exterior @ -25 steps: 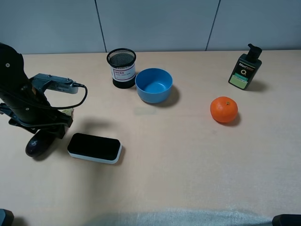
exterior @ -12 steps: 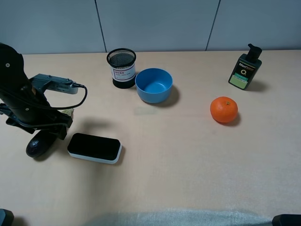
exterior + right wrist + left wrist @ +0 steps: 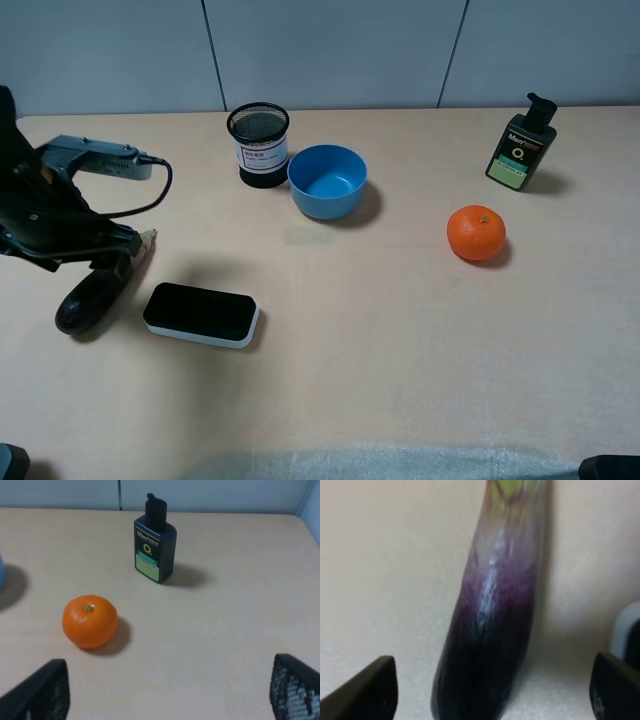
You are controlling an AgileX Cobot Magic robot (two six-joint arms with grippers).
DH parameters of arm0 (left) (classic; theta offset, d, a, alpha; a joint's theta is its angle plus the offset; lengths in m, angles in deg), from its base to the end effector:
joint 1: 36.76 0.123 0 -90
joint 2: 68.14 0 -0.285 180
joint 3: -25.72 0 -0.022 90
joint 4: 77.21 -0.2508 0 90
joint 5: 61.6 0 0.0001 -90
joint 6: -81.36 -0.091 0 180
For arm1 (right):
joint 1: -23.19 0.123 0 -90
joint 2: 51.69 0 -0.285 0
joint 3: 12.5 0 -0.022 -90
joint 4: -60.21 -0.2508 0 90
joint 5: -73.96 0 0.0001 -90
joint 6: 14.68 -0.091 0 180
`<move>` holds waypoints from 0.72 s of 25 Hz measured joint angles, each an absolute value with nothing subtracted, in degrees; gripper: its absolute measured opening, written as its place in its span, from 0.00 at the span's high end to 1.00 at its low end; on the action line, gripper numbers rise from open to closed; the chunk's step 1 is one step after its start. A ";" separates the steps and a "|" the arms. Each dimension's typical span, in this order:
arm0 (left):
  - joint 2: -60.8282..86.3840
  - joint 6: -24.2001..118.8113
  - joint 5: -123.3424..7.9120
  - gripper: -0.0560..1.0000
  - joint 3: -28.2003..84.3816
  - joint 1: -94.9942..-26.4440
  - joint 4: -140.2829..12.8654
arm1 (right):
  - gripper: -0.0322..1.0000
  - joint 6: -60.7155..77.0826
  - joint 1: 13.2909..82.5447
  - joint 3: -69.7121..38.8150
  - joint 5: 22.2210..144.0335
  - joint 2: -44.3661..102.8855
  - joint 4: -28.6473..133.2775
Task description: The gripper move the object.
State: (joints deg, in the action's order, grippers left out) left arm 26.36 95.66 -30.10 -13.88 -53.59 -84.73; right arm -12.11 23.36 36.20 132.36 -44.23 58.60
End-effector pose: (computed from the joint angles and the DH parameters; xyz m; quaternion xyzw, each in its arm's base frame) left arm 0.2321 -0.0637 0.1605 0.0730 0.9886 0.0059 0.1315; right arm -0.0038 0.0022 0.2801 -0.0204 0.8410 0.0027 0.5407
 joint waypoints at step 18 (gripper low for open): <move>-14.91 93.22 -7.93 0.21 -12.19 -49.16 -84.85 | 0.38 -12.11 23.36 36.20 132.36 -44.23 58.60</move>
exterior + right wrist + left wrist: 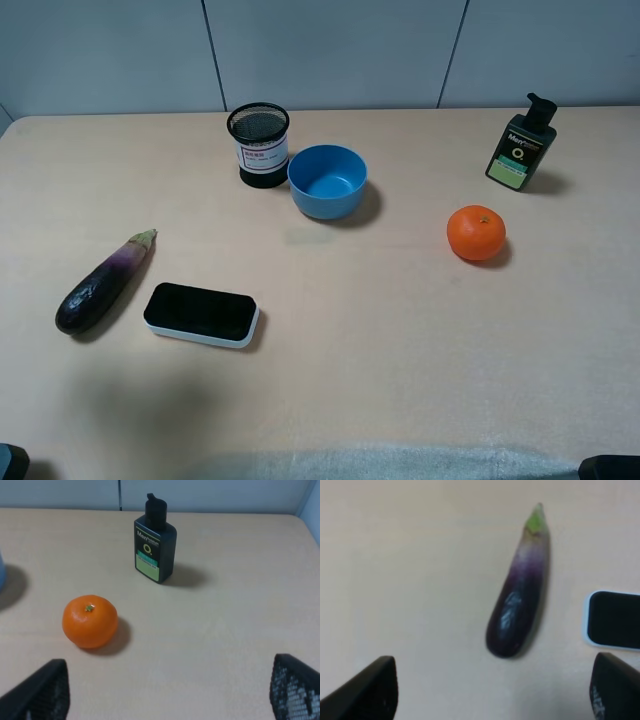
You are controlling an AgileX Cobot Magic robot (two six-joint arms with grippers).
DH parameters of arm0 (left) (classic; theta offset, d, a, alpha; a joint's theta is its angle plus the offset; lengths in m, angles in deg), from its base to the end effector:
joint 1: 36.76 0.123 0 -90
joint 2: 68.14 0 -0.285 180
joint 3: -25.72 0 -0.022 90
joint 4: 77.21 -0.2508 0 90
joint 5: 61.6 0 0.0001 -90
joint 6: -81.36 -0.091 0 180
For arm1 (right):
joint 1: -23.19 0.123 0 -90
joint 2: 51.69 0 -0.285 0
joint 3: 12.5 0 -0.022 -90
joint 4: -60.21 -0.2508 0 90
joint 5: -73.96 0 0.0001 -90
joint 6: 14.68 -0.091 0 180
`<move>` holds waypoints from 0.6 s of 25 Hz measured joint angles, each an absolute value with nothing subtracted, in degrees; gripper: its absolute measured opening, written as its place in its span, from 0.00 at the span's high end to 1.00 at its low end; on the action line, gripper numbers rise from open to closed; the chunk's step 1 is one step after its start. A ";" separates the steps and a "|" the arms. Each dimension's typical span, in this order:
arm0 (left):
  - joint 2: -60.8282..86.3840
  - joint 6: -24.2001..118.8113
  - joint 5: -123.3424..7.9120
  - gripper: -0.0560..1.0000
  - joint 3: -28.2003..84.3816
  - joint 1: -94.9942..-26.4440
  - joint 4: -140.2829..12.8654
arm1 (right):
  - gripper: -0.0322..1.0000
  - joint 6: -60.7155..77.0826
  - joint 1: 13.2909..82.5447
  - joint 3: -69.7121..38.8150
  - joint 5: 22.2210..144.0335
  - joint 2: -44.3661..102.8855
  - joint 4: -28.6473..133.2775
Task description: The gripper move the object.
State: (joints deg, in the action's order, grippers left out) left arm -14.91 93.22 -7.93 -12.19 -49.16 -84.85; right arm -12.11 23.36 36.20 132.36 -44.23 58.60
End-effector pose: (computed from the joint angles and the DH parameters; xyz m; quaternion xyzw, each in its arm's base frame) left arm 0.1320 -0.0190 0.2945 0.0259 0.9510 -0.0017 0.3081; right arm -0.0038 0.0022 0.2801 -0.0204 0.8410 0.0027 0.5407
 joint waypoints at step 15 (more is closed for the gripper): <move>-39.18 85.77 2.86 0.21 -12.19 -45.60 -81.47 | 0.38 -12.11 23.36 36.20 132.36 -44.23 58.60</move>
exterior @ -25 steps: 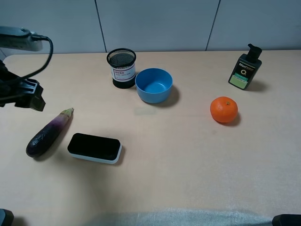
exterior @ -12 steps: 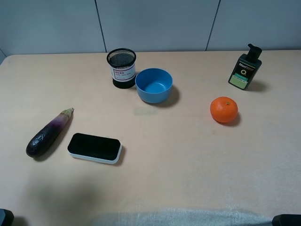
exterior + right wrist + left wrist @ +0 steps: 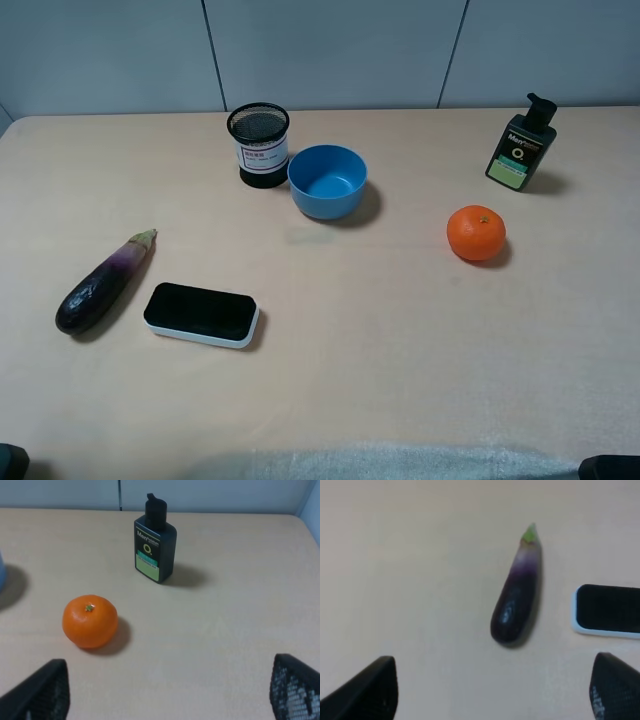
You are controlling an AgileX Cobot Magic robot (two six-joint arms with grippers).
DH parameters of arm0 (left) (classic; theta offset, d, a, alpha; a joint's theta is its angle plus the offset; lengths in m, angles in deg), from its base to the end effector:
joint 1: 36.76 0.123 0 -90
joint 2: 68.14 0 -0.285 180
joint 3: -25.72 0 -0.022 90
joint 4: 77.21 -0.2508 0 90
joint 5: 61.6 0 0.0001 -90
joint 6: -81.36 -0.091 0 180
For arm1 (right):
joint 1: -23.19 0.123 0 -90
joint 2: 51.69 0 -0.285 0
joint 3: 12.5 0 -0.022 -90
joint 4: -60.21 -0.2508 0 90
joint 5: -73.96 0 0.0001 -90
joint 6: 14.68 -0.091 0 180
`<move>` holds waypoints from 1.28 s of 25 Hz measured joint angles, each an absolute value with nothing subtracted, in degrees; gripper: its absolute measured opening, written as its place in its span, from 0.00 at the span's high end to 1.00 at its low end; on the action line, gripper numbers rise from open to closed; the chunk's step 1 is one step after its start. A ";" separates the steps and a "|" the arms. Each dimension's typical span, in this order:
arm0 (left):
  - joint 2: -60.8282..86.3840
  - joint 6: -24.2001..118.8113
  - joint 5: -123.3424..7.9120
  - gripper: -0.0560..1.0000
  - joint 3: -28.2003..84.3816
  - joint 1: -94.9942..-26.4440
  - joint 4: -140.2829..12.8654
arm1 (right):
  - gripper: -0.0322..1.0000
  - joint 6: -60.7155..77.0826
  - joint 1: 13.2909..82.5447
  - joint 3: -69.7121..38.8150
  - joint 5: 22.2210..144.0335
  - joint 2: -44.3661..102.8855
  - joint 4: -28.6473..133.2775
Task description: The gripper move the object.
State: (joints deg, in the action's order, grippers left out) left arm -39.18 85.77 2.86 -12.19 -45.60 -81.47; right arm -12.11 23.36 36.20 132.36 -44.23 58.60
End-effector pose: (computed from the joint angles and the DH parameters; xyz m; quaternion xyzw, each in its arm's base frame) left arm 0.0413 -0.0002 0.3198 0.0360 0.9098 -0.0106 0.4133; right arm -0.0038 0.0022 0.2801 -0.0204 0.8410 0.0027 0.5407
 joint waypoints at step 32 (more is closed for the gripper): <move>-60.68 76.56 1.29 0.21 -22.59 -41.58 -74.36 | 0.38 -12.11 23.36 36.20 132.37 -44.23 58.60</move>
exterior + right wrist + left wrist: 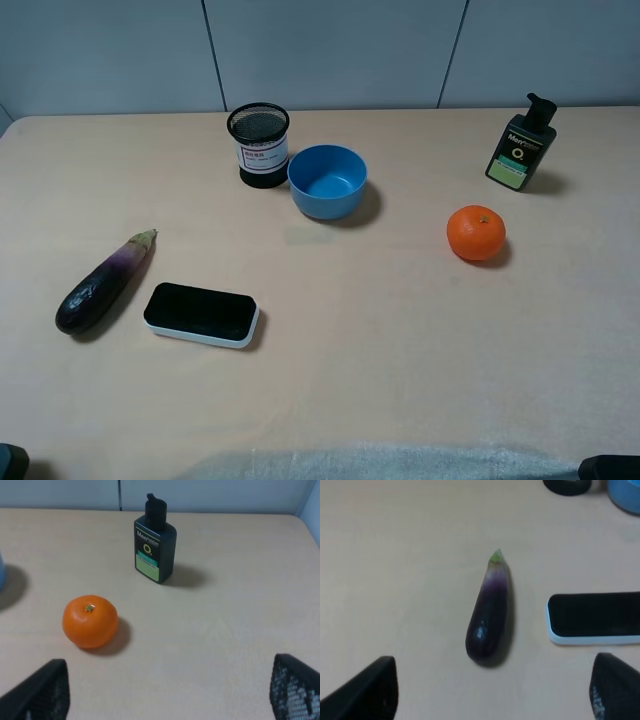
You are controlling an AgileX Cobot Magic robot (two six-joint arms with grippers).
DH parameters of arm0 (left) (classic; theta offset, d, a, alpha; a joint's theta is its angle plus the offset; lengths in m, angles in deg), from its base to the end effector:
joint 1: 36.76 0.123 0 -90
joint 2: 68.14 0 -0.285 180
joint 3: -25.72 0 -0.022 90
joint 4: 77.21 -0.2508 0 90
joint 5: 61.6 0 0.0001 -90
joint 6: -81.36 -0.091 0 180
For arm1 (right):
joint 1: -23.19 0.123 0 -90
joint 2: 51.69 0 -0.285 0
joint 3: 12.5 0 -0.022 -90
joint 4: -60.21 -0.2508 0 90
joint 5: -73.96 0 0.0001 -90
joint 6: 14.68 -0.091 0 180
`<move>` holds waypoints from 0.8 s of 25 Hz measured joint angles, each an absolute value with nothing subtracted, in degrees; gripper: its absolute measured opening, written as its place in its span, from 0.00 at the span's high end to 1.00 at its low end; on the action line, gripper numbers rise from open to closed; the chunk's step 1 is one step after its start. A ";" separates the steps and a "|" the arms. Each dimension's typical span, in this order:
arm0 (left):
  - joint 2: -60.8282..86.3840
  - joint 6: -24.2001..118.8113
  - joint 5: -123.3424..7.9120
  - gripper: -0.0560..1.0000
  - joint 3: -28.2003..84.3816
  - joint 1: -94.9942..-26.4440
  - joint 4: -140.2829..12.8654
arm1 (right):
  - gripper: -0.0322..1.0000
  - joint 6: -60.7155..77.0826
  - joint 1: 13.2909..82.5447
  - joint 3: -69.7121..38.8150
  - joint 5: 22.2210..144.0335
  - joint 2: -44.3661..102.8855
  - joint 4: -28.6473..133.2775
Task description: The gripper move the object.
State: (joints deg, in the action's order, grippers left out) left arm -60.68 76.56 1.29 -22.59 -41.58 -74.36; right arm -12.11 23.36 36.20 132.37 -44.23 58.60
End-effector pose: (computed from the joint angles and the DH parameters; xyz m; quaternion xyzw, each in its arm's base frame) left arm -0.0082 -0.0034 0.2756 0.0736 0.8567 -0.0249 0.5099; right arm -0.0038 0.0022 0.2800 -0.0204 0.8410 0.0027 0.5406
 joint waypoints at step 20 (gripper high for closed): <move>-60.68 75.33 -0.38 0.21 -23.62 -41.51 -74.25 | 0.38 -12.11 23.36 36.20 132.37 -44.23 58.60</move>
State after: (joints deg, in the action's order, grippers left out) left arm -60.68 75.33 -0.38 -23.62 -41.51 -74.25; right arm -12.11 23.36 36.20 132.37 -44.23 58.60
